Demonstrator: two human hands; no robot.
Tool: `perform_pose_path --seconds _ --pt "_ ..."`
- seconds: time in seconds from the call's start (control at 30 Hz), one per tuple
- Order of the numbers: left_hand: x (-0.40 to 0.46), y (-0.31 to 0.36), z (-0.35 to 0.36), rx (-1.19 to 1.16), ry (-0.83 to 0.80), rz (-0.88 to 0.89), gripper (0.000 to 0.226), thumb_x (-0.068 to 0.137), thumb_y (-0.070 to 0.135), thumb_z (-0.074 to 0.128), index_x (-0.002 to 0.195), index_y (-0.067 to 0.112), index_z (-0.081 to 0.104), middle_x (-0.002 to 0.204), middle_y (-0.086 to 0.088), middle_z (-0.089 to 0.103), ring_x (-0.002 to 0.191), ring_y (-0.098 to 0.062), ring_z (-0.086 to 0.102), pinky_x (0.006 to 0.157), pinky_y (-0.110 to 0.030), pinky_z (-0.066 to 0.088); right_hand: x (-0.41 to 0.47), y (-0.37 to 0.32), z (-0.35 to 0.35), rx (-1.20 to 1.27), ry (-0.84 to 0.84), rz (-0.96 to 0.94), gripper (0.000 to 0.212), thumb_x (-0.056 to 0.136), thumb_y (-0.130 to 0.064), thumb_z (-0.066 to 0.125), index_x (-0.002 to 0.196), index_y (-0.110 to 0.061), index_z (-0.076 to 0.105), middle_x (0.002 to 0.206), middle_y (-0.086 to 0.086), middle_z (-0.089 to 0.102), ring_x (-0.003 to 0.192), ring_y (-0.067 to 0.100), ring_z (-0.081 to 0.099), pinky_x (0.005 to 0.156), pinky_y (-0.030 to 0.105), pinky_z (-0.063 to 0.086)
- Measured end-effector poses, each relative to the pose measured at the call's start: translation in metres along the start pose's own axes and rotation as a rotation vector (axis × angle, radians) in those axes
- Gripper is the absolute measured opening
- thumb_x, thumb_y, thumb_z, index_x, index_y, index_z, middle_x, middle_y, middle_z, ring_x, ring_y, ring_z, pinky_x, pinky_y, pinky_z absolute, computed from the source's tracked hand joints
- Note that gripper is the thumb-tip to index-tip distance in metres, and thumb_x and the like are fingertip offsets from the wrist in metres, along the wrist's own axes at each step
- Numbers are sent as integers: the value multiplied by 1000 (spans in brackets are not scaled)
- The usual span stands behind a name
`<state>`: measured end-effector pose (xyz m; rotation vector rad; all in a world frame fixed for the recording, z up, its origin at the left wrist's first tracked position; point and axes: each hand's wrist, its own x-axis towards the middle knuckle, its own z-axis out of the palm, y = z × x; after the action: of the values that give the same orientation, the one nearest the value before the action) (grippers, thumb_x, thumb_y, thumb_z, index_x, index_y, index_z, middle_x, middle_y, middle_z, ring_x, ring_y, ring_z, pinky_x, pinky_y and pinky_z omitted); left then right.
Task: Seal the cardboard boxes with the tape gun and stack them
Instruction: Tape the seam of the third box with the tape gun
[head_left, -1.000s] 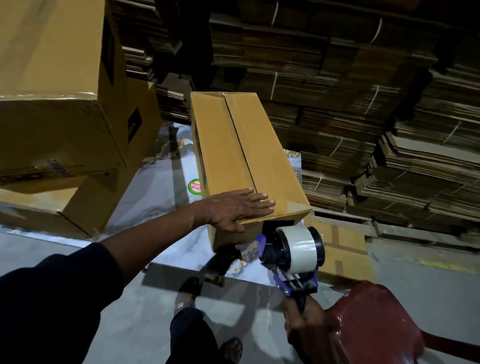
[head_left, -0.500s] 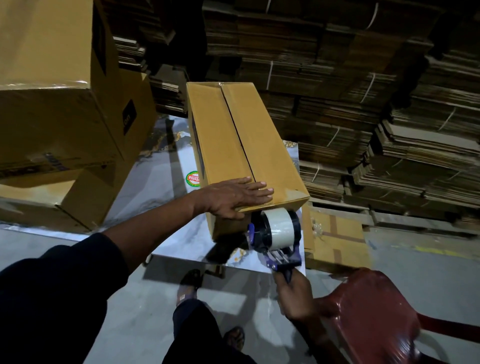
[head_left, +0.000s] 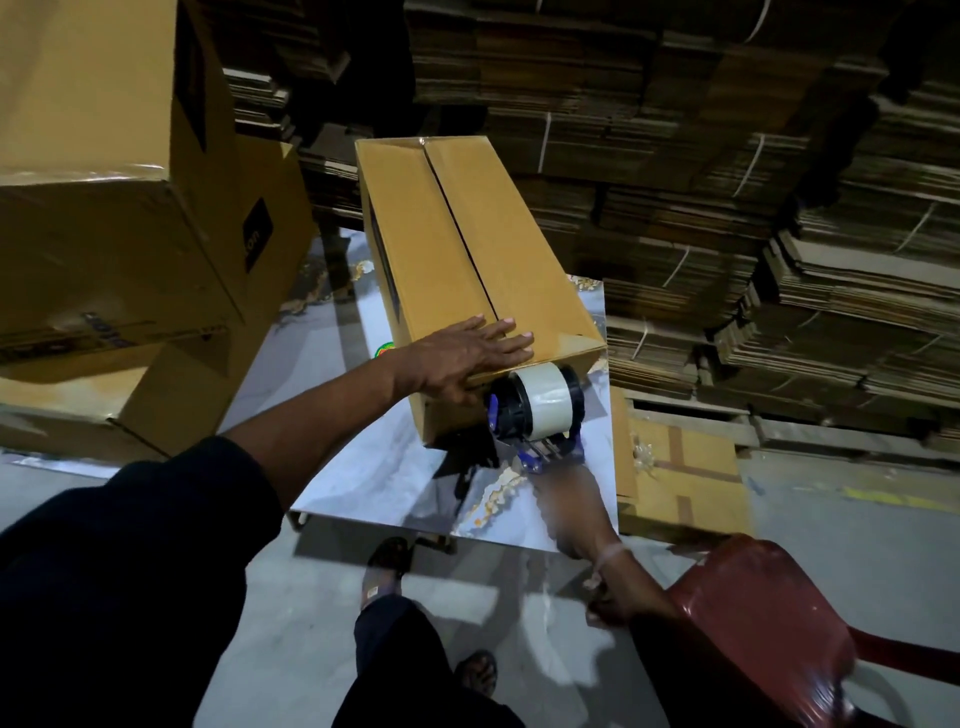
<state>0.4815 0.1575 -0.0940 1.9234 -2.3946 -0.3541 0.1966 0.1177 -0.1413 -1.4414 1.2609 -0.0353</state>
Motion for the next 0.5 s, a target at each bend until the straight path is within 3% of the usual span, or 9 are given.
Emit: perform_pose_path --seconds 0.13,0.23,0.4,0.5 --pt "0 1 -1 10 15 -30 108 84 25 74 166 24 5 174 3 -6 160 -24 -10 127 -53 -4 5 -8 0 -3 8 -17 38 91 -32 70 69 -14 44 60 10 36 45 18 27 47 29 22" --pt "3 6 -2 -78 86 -43 90 89 13 68 165 16 20 174 -3 9 160 -23 1 127 -58 0 9 -14 -3 -53 21 -31 39 88 -36 71 68 -15 45 56 10 39 44 19 29 46 31 24" --pt "4 1 -1 -101 127 -2 92 85 7 74 163 10 26 172 -8 18 159 -24 8 127 -57 1 17 -20 -5 -171 88 -101 29 89 -12 64 63 -16 49 51 2 45 43 21 37 44 25 31" --pt "3 -8 2 -151 133 -4 92 86 7 72 164 11 23 173 -6 15 160 -19 4 127 -55 -2 23 -25 -5 -294 135 -166 22 86 -8 64 69 -20 54 62 -1 52 58 24 48 53 26 34"
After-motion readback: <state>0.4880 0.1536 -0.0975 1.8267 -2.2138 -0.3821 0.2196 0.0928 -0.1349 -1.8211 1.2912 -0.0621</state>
